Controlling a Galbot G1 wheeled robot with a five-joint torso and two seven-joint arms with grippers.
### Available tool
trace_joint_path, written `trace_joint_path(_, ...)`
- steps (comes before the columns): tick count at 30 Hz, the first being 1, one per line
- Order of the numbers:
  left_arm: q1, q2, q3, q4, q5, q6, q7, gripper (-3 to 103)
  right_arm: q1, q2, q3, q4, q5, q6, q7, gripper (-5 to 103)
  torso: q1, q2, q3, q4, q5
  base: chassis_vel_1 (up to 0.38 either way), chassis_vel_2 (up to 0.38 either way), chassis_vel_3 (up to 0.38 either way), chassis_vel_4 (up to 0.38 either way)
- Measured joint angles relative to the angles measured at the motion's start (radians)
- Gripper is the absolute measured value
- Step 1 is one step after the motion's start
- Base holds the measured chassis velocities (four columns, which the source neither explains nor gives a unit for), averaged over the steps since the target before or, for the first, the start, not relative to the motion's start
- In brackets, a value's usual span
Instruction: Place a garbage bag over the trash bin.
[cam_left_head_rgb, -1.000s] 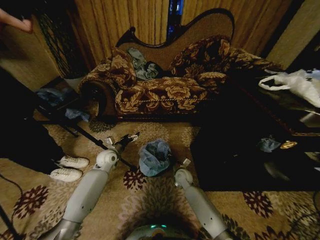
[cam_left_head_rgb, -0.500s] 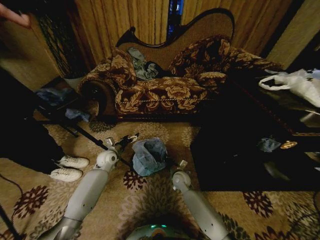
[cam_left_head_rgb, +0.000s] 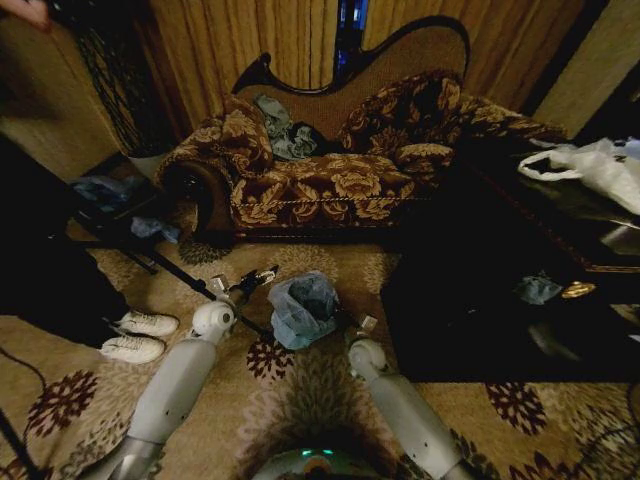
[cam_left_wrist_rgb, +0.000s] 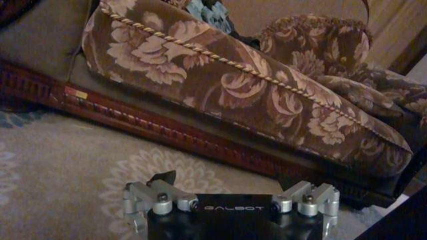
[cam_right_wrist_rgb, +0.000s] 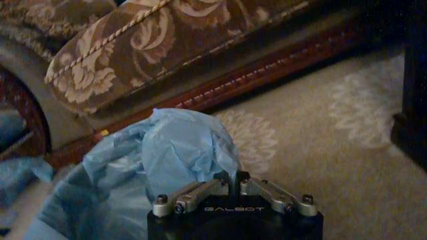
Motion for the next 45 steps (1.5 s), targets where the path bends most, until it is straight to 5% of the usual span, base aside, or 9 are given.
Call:
trace_joint_path(14,0.006,-0.01,-0.001,0.008,0.0,-0.005,0.009,100,0.017,-0.065,-0.019,0.059,-0.206,-0.108,-0.042,0,0.0,0.0,0.0,0.0003,0.0001,0.0,0.0,0.0,0.0)
trace_joint_path(22,0.007,-0.021,-0.001,0.019,0.001,-0.009,0.012,100,0.054,-0.081,-0.05,0.02,-0.218,-0.173,-0.07,0,0.0,0.0,0.0,0.0004,0.0002,0.0,0.0,0.0,0.0)
trace_joint_path(34,0.006,-0.034,-0.004,0.025,0.004,-0.014,0.016,100,0.089,-0.052,-0.057,-0.06,-0.232,-0.173,-0.077,-1,0.0,0.0,0.0,0.0004,0.0,0.0,0.0,0.0,0.0)
trace_joint_path(36,0.002,-0.035,-0.003,0.026,0.004,-0.014,0.016,100,0.089,-0.052,-0.057,-0.065,-0.236,-0.157,-0.078,14,0.0,0.0,0.0,0.0002,0.0,0.0,0.0,0.0,0.0)
trace_joint_path(45,0.0,-0.037,-0.002,0.031,0.004,-0.014,0.023,100,0.091,-0.066,-0.055,-0.026,-0.203,-0.146,-0.049,41,0.0,0.0,0.0,0.0004,0.0002,0.0,0.0,0.0,0.0)
